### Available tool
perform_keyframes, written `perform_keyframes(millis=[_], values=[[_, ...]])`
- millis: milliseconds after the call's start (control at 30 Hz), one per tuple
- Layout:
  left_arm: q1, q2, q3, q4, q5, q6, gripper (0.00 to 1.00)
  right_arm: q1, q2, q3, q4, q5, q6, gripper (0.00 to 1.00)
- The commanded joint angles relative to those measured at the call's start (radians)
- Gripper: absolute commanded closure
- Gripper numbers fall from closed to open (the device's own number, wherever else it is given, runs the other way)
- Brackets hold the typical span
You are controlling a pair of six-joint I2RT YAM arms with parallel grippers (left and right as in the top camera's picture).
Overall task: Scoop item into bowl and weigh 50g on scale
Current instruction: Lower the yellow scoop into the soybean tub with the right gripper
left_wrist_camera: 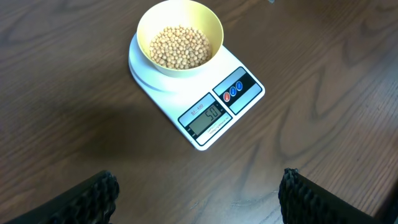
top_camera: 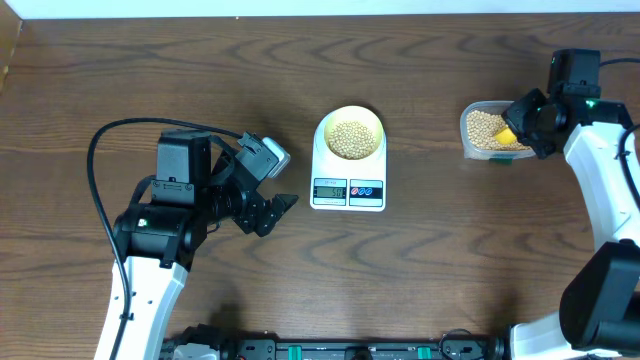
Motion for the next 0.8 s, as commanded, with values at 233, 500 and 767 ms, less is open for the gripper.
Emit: perform_keyframes(millis=[233,500,767], values=[[0.004,0.000,-0.004,-0.003,0.001,0.013,0.15,0.009,0.005,0.001,-0.004,0.028,0.017,0.89],[0.004,0.000,-0.004,-0.003,0.001,0.013,0.15,0.009,0.005,0.001,-0.004,0.032,0.017,0.74],[0.004,0.000,-0.004,-0.003,0.001,0.013,0.14,0.009,0.005,0.001,-0.005,0.032,-0.060,0.49]])
